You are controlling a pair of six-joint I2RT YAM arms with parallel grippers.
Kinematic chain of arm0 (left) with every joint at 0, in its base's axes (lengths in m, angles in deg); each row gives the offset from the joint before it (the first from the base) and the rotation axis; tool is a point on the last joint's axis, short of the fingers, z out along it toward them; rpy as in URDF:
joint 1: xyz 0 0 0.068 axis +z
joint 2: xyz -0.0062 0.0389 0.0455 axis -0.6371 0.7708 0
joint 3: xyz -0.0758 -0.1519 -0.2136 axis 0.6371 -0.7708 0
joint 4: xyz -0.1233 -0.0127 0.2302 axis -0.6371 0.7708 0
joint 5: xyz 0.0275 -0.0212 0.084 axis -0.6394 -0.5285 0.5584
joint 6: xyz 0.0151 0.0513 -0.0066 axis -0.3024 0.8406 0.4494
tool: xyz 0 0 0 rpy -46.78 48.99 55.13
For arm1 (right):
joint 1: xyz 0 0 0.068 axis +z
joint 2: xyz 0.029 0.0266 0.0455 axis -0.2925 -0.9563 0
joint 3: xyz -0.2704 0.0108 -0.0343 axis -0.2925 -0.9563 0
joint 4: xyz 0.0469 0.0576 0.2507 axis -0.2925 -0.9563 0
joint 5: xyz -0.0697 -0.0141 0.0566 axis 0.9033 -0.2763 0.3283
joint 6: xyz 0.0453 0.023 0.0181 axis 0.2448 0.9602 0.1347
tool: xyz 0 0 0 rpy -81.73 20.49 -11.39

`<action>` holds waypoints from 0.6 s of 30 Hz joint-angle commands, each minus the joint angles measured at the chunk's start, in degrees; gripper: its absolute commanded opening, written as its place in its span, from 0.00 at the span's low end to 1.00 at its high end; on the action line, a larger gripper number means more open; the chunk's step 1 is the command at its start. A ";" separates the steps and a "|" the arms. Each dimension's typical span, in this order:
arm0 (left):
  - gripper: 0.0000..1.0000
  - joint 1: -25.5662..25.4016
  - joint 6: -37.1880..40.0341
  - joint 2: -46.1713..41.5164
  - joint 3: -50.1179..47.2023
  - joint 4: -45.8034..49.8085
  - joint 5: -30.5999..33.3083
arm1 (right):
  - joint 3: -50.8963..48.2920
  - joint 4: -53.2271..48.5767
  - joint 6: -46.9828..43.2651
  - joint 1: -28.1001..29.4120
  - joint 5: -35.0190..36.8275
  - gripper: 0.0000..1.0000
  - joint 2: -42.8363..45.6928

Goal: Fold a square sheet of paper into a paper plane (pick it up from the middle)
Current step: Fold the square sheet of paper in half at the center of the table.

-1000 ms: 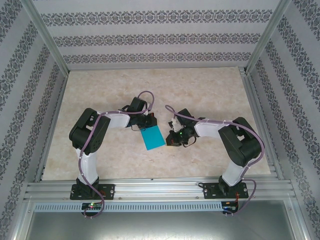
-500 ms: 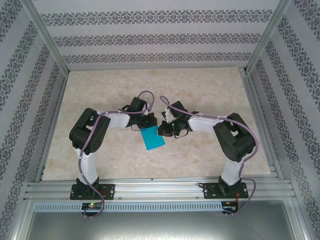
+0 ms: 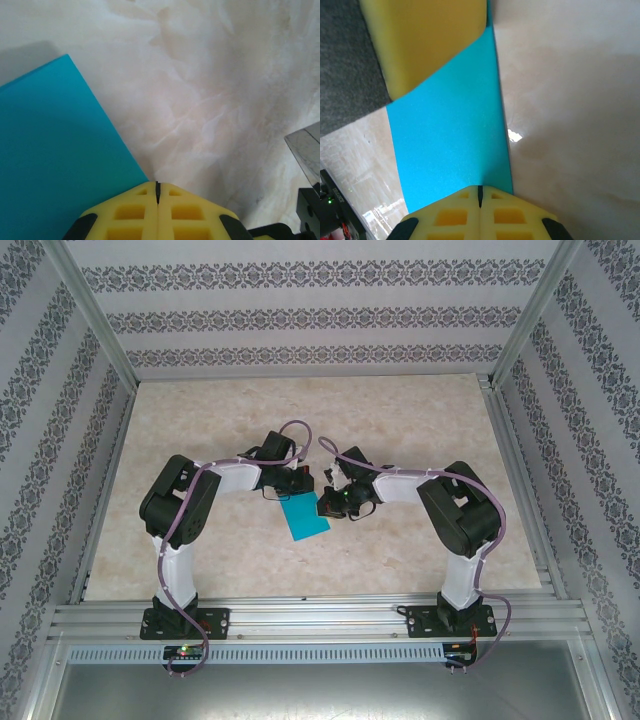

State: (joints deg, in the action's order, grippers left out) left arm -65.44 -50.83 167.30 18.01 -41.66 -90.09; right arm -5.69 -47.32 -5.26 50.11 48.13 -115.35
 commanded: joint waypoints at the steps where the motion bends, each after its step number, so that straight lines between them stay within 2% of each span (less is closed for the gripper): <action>1: 0.00 -0.67 -2.21 -0.97 -1.94 -4.89 -4.36 | -1.80 -1.61 0.02 -0.58 1.59 0.00 -1.28; 5: 0.00 -0.90 -2.65 -0.45 -2.77 -6.02 -3.46 | -1.73 -1.67 0.02 -0.60 1.85 0.00 -1.19; 18: 0.01 0.30 -0.95 1.71 0.84 2.34 4.10 | -3.75 -2.65 -1.41 -0.85 1.91 0.00 -1.60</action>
State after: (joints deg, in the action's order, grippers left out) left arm -65.75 -52.36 167.38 17.42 -43.08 -90.00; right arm -6.61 -46.06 -5.50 49.74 47.41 -115.33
